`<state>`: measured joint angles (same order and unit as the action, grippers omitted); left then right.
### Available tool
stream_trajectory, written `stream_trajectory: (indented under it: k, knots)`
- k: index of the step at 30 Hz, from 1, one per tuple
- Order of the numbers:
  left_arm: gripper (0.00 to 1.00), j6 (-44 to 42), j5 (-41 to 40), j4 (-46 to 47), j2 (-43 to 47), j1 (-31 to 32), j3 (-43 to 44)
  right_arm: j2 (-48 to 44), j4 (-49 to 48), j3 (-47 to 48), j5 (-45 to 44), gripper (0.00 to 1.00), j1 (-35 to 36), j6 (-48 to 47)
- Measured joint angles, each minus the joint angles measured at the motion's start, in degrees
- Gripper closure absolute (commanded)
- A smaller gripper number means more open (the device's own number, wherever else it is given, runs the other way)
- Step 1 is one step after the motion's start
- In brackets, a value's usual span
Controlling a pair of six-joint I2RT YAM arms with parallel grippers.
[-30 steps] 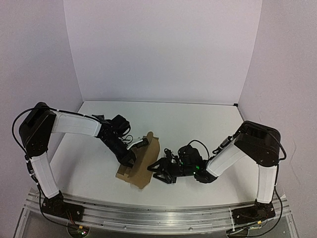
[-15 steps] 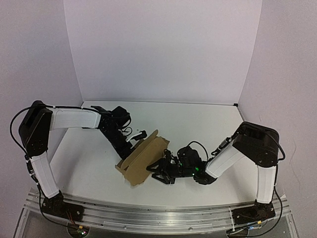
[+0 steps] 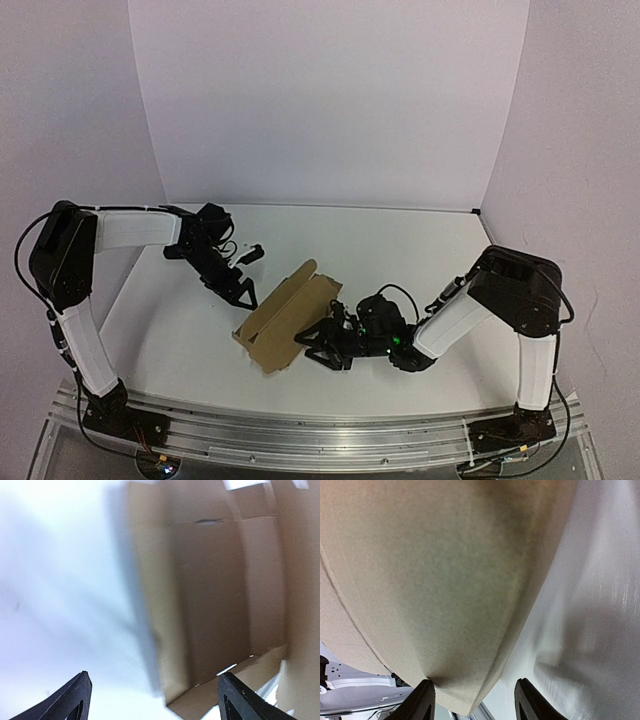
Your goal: Fold the paper box
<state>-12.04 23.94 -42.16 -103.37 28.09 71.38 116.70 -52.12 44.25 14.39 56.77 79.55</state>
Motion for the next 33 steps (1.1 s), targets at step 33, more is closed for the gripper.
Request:
stream_trajectory:
  k: [33]
  knots:
    - [0.47,8.03,12.29,1.25,2.61,3.90,-8.00,3.27,4.34,9.25,0.98,0.46,-0.02,-0.81]
